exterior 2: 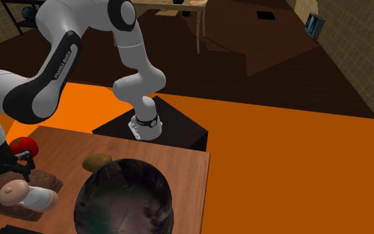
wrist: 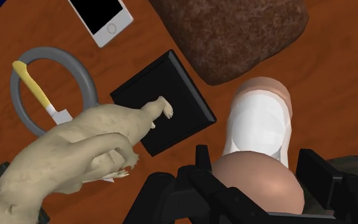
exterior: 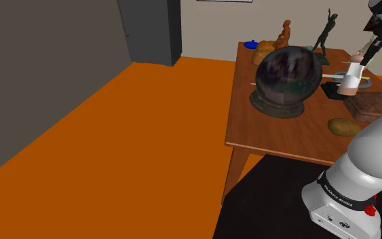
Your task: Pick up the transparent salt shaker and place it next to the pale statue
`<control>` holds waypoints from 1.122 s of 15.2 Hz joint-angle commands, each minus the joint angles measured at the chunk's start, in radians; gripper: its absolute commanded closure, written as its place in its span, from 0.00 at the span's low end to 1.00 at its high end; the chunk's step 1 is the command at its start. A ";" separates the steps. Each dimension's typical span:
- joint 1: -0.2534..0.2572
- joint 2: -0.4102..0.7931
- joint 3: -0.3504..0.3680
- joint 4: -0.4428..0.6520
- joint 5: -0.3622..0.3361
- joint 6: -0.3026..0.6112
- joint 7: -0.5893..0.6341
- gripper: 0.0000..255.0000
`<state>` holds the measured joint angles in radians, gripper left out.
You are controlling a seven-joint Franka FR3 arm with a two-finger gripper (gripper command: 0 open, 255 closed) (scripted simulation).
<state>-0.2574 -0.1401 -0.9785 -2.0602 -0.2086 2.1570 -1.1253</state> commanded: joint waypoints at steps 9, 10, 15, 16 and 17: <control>0.007 0.075 -0.037 -0.091 0.065 0.141 -0.042 1.00; 0.007 0.085 -0.040 -0.099 0.075 0.155 -0.049 1.00; 0.008 0.130 -0.049 -0.129 0.124 0.211 -0.082 1.00; 0.007 0.130 -0.049 -0.129 0.124 0.212 -0.082 1.00; 0.007 0.130 -0.049 -0.129 0.124 0.212 -0.082 1.00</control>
<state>-0.2498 -0.0113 -1.0273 -2.1885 -0.0864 2.3666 -1.2057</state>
